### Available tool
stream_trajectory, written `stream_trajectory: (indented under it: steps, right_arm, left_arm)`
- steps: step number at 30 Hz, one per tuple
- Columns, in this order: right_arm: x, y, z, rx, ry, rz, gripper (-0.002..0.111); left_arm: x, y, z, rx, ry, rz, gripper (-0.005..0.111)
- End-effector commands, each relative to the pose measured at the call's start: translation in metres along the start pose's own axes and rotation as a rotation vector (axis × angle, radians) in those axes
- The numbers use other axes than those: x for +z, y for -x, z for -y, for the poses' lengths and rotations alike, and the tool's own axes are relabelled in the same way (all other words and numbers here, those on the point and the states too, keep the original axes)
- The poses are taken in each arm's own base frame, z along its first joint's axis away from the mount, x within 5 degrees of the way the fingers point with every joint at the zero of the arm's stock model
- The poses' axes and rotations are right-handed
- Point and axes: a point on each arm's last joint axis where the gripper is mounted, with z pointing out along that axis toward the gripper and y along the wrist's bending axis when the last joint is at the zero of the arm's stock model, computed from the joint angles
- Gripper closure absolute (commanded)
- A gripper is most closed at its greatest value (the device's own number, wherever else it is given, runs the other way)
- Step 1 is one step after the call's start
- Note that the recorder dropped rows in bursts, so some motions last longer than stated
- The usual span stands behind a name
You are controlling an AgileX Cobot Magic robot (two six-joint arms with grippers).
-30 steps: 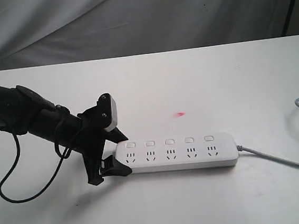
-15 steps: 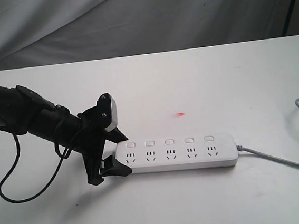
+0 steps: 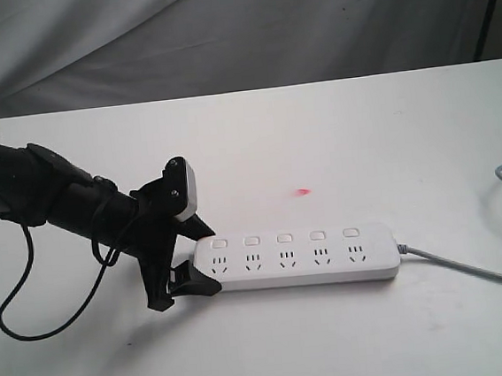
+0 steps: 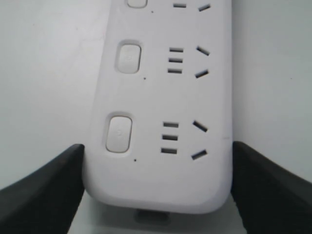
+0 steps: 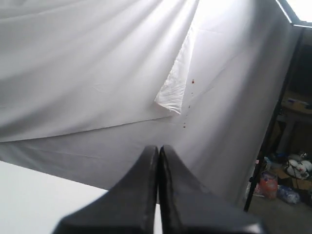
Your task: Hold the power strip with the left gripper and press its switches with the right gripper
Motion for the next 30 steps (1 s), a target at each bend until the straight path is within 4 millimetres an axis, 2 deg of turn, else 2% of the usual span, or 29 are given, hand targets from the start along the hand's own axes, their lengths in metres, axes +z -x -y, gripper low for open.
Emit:
stream_trajectory:
  steps: [1, 11, 19, 30]
  right_arm:
    - [-0.005, -0.015, 0.004, 0.126, -0.067, -0.071, 0.108]
    - [0.009, -0.059, -0.005, 0.143, -0.028, -0.124, 0.108]
    - [0.022, -0.109, -0.019, 0.153, 0.005, -0.192, 0.108]
    - [0.024, -0.151, -0.034, 0.184, 0.095, -0.286, 0.108]
  left_arm:
    - [0.001, 0.001, 0.0, 0.016, 0.004, -0.008, 0.107]
    - [0.001, 0.001, 0.0, 0.016, 0.004, -0.008, 0.107]
    - [0.001, 0.001, 0.0, 0.016, 0.004, -0.008, 0.107]
    - [0.001, 0.001, 0.0, 0.016, 0.004, -0.008, 0.107]
